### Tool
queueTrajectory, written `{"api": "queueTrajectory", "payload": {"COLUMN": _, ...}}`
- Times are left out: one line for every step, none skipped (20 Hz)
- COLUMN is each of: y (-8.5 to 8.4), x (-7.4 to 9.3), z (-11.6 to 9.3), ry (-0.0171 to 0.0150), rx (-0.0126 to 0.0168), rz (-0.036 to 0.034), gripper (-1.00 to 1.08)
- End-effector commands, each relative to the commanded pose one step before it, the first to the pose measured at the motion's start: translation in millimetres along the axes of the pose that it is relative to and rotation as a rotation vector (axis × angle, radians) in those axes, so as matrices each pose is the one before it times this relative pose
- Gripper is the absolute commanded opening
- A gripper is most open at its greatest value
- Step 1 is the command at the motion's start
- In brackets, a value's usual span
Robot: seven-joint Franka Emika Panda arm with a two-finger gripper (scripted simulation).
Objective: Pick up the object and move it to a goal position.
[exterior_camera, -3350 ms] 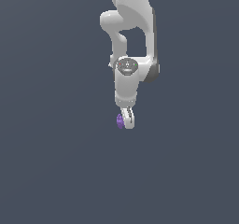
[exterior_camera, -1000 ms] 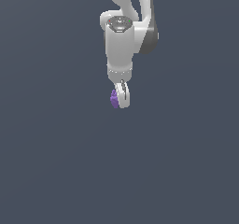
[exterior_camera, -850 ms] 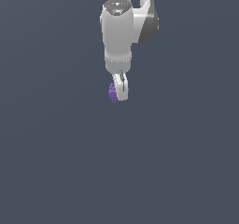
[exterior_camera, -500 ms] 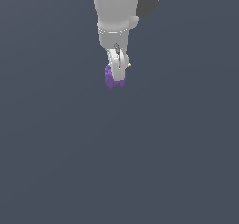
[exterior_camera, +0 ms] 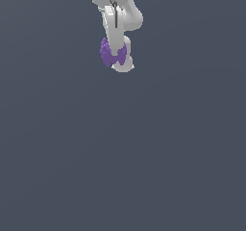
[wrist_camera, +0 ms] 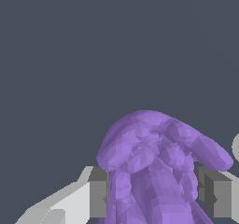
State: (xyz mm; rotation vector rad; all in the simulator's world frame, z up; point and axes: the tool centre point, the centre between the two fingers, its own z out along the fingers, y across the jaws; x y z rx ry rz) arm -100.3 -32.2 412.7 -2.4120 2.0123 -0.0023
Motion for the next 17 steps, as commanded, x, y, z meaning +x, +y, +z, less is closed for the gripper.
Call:
{"api": "queueTrajectory", "payload": {"y": 3.43, "x": 2.02, "z": -18.34, "ry": -0.00021, "rx": -0.00139, "rz": -0.00065, "gripper": -1.00}}
{"api": "queueTrajectory", "payload": {"y": 0.82, "x": 0.63, "z": -6.08, "ry": -0.00019, "rx": 0.00004, "rz": -0.00045, "gripper": -1.00}}
{"api": "queueTrajectory", "payload": {"y": 0.75, "x": 0.71, "z": -5.58, "ry": 0.00000, "rx": 0.00000, "rz": 0.00000, "gripper": -1.00}}
{"api": "queueTrajectory", "payload": {"y": 0.63, "x": 0.51, "z": -5.07, "ry": -0.00018, "rx": 0.00004, "rz": -0.00045, "gripper": -1.00}}
{"api": "queueTrajectory", "payload": {"y": 0.59, "x": 0.59, "z": -4.56, "ry": 0.00000, "rx": 0.00000, "rz": 0.00000, "gripper": -1.00}}
{"api": "queueTrajectory", "payload": {"y": 0.47, "x": 0.37, "z": -4.05, "ry": -0.00017, "rx": 0.00004, "rz": -0.00046, "gripper": -1.00}}
{"api": "queueTrajectory", "payload": {"y": 0.43, "x": 0.46, "z": -3.54, "ry": 0.00000, "rx": 0.00000, "rz": 0.00000, "gripper": -1.00}}
{"api": "queueTrajectory", "payload": {"y": 0.35, "x": 0.40, "z": -3.02, "ry": 0.00000, "rx": 0.00000, "rz": 0.00000, "gripper": -1.00}}
{"api": "queueTrajectory", "payload": {"y": 0.21, "x": 0.18, "z": -2.51, "ry": -0.00015, "rx": 0.00003, "rz": -0.00046, "gripper": -1.00}}
{"api": "queueTrajectory", "payload": {"y": 0.17, "x": 0.28, "z": -1.99, "ry": 0.00000, "rx": 0.00000, "rz": 0.00000, "gripper": -1.00}}
{"api": "queueTrajectory", "payload": {"y": 0.07, "x": 0.22, "z": -1.48, "ry": 0.00000, "rx": 0.00000, "rz": 0.00000, "gripper": -1.00}}
{"api": "queueTrajectory", "payload": {"y": -0.02, "x": 0.17, "z": -0.97, "ry": 0.00000, "rx": 0.00000, "rz": 0.00000, "gripper": -1.00}}
{"api": "queueTrajectory", "payload": {"y": -0.11, "x": 0.11, "z": -0.46, "ry": 0.00000, "rx": 0.00000, "rz": 0.00000, "gripper": -1.00}}
{"api": "queueTrajectory", "payload": {"y": -0.21, "x": 0.05, "z": 0.06, "ry": 0.00000, "rx": 0.00000, "rz": 0.00000, "gripper": -1.00}}
{"api": "queueTrajectory", "payload": {"y": -0.30, "x": 0.00, "z": 0.57, "ry": 0.00000, "rx": 0.00000, "rz": 0.00000, "gripper": -1.00}}
{"api": "queueTrajectory", "payload": {"y": -0.25, "x": -0.03, "z": 0.68, "ry": 0.00000, "rx": 0.00000, "rz": 0.00000, "gripper": -1.00}}
{"api": "queueTrajectory", "payload": {"y": -0.08, "x": -0.02, "z": 0.25, "ry": 0.00000, "rx": 0.00000, "rz": 0.00000, "gripper": -1.00}}
